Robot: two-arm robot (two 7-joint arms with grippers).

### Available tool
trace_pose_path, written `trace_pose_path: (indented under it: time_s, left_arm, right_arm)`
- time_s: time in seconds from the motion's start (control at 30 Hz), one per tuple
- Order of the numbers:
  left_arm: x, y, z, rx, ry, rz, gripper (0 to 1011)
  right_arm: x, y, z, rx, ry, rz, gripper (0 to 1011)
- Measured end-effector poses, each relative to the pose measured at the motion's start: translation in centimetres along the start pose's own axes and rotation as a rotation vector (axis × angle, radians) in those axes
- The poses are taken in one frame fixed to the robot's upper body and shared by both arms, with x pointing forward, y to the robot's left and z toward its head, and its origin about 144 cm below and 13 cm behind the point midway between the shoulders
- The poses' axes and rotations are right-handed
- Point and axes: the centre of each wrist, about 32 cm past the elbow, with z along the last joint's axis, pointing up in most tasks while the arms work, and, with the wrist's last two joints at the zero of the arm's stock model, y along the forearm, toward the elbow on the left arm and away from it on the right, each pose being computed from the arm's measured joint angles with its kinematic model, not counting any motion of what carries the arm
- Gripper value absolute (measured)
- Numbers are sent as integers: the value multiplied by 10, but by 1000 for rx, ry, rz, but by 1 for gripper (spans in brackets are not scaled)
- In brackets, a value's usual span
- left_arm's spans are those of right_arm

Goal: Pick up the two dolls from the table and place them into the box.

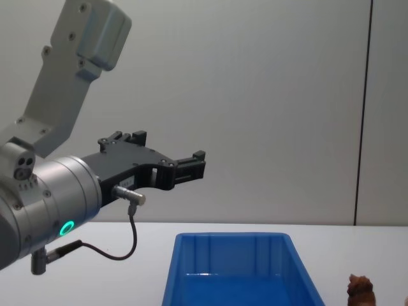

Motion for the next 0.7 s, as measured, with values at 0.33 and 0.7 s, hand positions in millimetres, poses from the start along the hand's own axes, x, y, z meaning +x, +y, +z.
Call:
trace_pose_path:
  time_s: [0.33,0.7]
  left_arm:
    - [0,0,0,0,0,0,1002]
    - [0,0,0,0,0,0,1002]
  right_arm:
    - [-2,-1,4,46,-10,-9,368]
    - [-7,-5,24,177,-68,-7,369]
